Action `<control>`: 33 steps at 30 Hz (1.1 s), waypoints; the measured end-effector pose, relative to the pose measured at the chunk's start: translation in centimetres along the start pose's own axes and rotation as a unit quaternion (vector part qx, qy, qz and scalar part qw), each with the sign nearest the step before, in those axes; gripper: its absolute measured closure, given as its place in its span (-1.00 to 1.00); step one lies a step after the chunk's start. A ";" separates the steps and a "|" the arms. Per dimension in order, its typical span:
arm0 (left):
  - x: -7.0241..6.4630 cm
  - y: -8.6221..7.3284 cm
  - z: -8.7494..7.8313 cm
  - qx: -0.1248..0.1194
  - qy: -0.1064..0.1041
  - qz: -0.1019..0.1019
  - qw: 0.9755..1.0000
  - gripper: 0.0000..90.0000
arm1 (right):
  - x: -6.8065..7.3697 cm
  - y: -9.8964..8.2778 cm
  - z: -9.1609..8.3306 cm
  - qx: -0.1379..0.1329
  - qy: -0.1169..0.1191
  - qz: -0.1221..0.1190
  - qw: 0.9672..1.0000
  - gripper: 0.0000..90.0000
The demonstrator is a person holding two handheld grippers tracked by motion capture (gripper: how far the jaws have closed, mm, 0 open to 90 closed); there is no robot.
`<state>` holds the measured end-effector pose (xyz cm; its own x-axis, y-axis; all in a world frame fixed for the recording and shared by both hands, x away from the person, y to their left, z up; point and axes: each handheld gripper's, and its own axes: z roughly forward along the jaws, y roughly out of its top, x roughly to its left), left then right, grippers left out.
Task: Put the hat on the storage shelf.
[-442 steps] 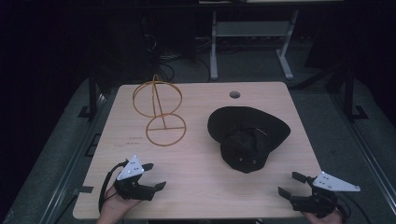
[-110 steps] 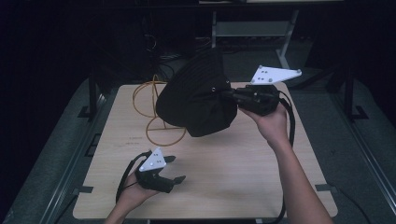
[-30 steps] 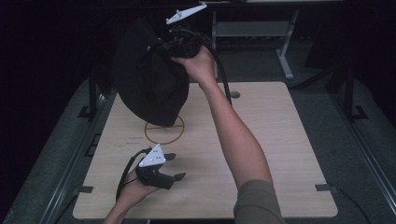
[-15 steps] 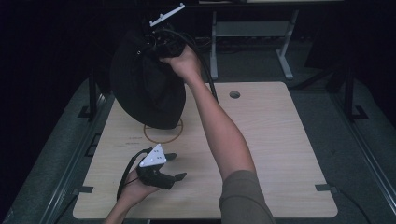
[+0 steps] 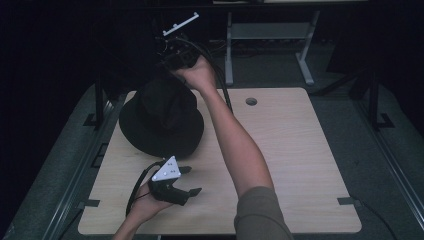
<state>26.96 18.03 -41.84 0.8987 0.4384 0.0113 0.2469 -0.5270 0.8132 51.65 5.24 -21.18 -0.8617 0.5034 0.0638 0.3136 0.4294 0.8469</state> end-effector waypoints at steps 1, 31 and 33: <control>-0.1 0.0 0.0 -0.002 0.000 -0.001 1.000 -0.48 | 0.0 0.0 0.0 0.000 0.000 0.000 1.000 0.11; 0.2 -0.3 -0.3 -0.014 0.003 -0.019 1.000 -0.53 | -1.7 -9.6 -8.5 -0.043 0.027 0.061 0.997 -0.33; 0.2 -0.3 -0.3 -0.014 0.004 -0.019 1.000 -0.53 | -1.6 -10.1 -9.0 -0.041 0.028 0.064 0.997 -0.35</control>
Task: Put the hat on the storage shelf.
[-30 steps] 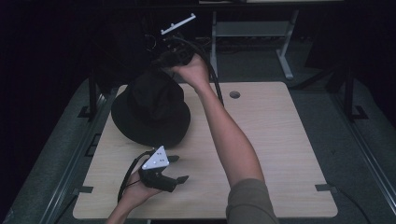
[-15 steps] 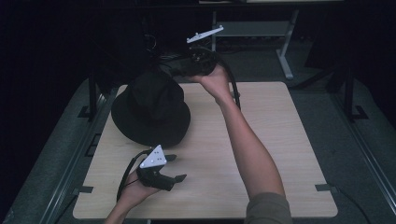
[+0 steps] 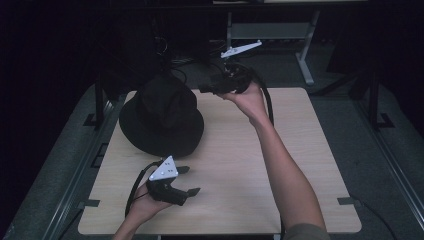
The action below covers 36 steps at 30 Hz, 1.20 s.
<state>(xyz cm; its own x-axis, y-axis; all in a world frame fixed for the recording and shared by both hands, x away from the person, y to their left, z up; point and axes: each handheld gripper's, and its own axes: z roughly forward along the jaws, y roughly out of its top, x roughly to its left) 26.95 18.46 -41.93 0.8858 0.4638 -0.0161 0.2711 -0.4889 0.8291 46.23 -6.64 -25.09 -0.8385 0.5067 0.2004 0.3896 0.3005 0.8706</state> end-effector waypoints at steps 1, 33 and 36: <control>0.0 0.0 0.0 0.001 -0.001 0.000 1.000 -0.53 | 0.0 -0.3 -0.2 -0.001 0.001 0.000 1.000 -0.35; 0.2 -0.2 -0.5 0.003 0.007 -0.007 1.000 -0.56 | 0.6 -7.2 -4.5 0.020 -0.007 0.027 0.999 -0.52; 0.2 -0.2 -0.6 0.002 0.007 -0.008 1.000 -0.56 | 0.7 -7.9 -4.8 0.019 -0.007 0.030 0.999 -0.52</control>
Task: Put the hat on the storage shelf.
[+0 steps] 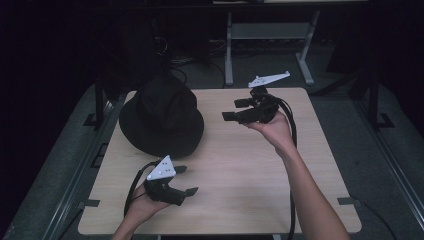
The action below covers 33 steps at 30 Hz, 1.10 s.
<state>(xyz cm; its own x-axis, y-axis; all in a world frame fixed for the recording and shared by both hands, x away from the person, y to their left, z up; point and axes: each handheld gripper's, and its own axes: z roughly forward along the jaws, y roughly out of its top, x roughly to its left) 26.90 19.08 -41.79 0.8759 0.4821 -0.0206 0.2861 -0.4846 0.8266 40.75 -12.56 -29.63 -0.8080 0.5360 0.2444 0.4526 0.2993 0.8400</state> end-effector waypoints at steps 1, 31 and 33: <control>0.0 0.0 0.0 0.000 0.001 0.001 1.000 -0.56 | 0.0 -0.2 -0.1 0.002 -0.001 0.000 1.000 -0.52; 0.4 -0.3 -0.7 -0.007 0.008 -0.015 1.000 -0.57 | 1.1 -7.7 -3.9 -0.002 -0.011 0.025 1.000 -0.54; 0.5 -0.4 -0.7 -0.008 0.007 -0.016 1.000 -0.56 | 1.4 -8.7 -4.1 -0.001 -0.013 0.030 0.999 -0.55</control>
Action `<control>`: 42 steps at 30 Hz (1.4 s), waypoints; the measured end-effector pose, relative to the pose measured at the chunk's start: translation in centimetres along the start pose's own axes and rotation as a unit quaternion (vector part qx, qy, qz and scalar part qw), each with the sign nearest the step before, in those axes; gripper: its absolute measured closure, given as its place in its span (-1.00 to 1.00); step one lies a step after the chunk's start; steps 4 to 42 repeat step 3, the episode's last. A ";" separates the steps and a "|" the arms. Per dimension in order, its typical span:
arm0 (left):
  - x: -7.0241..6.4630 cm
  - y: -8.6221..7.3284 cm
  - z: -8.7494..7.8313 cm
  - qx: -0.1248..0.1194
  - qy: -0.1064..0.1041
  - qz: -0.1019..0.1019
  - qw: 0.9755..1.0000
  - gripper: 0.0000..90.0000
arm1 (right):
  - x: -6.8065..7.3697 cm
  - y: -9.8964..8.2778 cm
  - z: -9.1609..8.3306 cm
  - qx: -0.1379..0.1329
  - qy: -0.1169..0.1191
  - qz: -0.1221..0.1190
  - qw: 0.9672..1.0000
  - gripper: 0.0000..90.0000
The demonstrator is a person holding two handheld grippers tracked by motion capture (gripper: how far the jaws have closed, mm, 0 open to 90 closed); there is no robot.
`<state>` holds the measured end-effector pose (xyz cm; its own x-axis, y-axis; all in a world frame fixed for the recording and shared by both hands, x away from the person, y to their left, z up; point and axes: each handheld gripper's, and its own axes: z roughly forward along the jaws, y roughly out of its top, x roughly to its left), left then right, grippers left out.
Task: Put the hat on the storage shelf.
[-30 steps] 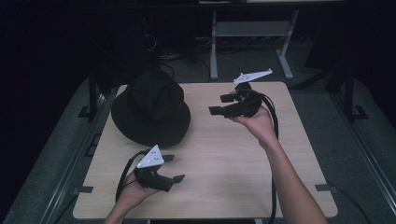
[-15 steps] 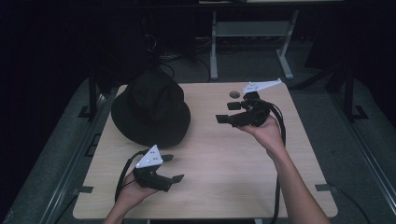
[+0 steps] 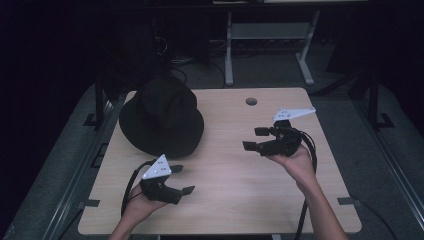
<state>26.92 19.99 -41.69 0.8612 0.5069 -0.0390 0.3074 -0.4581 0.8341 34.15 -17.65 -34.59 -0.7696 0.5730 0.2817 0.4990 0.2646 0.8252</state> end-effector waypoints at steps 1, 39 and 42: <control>0.0 0.0 0.0 0.000 -0.001 -0.001 1.000 -0.56 | 0.1 -0.5 -0.1 0.000 -0.003 0.000 1.000 -0.55; 0.0 0.1 -0.1 0.003 -0.002 0.006 1.000 -0.56 | 0.2 -1.3 -0.4 -0.003 -0.004 0.005 1.000 -0.56; 0.0 0.1 -0.1 0.003 -0.002 0.006 1.000 -0.56 | 0.2 -1.3 -0.4 -0.003 -0.004 0.005 1.000 -0.56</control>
